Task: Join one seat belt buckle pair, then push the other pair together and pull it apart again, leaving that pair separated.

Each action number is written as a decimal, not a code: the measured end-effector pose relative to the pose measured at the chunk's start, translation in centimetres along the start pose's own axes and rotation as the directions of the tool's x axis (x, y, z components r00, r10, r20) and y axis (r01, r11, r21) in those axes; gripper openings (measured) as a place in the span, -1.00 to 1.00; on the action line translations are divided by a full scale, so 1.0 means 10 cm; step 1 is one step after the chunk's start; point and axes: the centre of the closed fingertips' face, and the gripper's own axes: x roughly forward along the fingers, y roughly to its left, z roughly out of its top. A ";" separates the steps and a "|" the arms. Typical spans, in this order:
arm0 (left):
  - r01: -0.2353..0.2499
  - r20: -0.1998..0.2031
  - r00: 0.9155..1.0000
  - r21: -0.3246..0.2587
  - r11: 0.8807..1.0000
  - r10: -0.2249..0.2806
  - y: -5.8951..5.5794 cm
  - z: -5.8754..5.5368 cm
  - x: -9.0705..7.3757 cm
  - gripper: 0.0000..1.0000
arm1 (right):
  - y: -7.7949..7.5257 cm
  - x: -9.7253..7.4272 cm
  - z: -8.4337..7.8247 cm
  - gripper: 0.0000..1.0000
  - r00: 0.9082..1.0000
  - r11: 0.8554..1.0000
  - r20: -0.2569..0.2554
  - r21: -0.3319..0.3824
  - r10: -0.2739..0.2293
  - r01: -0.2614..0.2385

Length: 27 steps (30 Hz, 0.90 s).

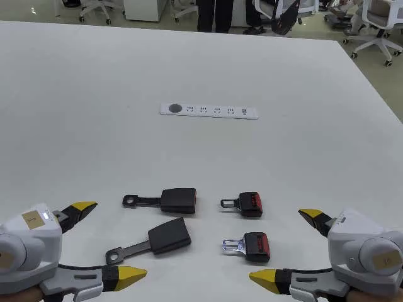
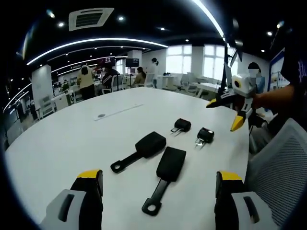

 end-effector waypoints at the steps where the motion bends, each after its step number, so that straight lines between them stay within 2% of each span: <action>1: 0.000 0.000 1.000 0.001 1.000 0.000 0.00 0.00 0.00 0.99 | 0.00 0.00 0.01 0.97 1.000 1.000 0.002 0.000 0.001 -0.001; 11: -0.005 0.009 1.000 0.004 1.000 0.005 0.00 0.05 0.00 0.99 | -0.03 0.00 0.00 0.97 1.000 1.000 -0.001 -0.003 -0.003 0.003; 27: -0.003 0.009 1.000 -0.001 1.000 0.003 -0.03 0.04 0.00 0.99 | -0.02 -0.01 0.02 0.97 1.000 1.000 0.002 -0.004 -0.006 0.006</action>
